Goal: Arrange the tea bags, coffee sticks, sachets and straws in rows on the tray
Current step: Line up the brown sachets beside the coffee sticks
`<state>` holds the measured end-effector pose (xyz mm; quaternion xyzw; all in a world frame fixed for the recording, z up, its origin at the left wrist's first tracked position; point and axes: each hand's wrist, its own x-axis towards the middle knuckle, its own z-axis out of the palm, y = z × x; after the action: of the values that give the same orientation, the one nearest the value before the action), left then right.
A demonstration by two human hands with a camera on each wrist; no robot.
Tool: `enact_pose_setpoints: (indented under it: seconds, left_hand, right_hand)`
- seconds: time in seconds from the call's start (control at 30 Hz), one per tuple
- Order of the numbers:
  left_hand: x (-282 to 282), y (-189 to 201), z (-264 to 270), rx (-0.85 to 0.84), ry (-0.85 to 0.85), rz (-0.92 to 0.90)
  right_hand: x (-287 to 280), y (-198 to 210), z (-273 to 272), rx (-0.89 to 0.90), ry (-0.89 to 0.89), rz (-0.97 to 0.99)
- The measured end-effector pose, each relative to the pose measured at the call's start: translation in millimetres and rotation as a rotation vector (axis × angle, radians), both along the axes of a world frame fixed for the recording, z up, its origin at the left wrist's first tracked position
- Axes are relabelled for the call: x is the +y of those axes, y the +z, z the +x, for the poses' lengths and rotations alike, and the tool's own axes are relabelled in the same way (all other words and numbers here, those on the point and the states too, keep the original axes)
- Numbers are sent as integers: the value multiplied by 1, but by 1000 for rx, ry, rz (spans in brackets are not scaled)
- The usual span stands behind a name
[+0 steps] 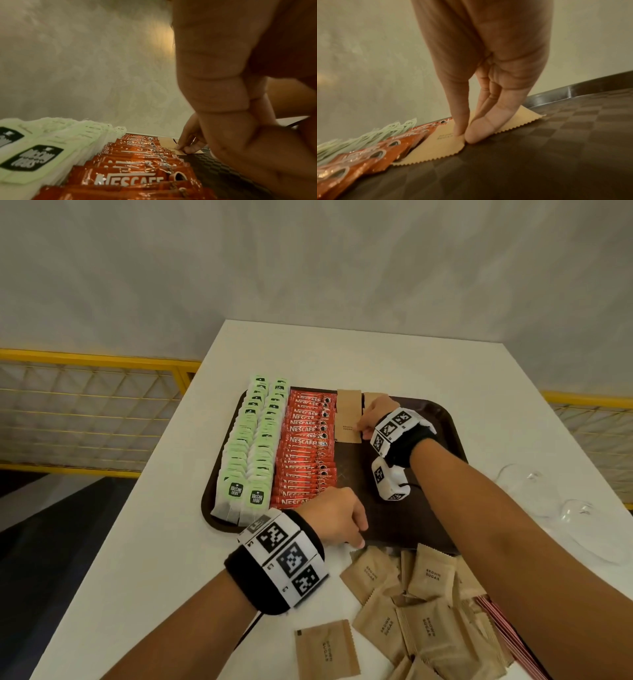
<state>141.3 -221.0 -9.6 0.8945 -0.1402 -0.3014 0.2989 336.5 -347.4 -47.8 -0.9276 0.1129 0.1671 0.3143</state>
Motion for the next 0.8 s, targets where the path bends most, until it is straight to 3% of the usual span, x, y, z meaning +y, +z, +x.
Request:
enact_pose_setpoints:
  seconds: [0.2,0.3,0.4,0.57,0.8]
  left_hand:
    - [9,8,2,97,50,-139]
    - [14,12,-4,74,75,-166]
    - [19,13,-18,57,-34,-131]
    - [24,5,-55,59,-310,79]
    - [13,-7,-90,41,-378,299]
  right_hand:
    - [-8,18,-17,-73,-36,113]
    - [-8,41,-40,-148,-93,384]
    - [-12,69,-85,-136,-17,555]
    - [-33,88,-177,-57,261,378]
    - [-64,75,-275,44,334,-78]
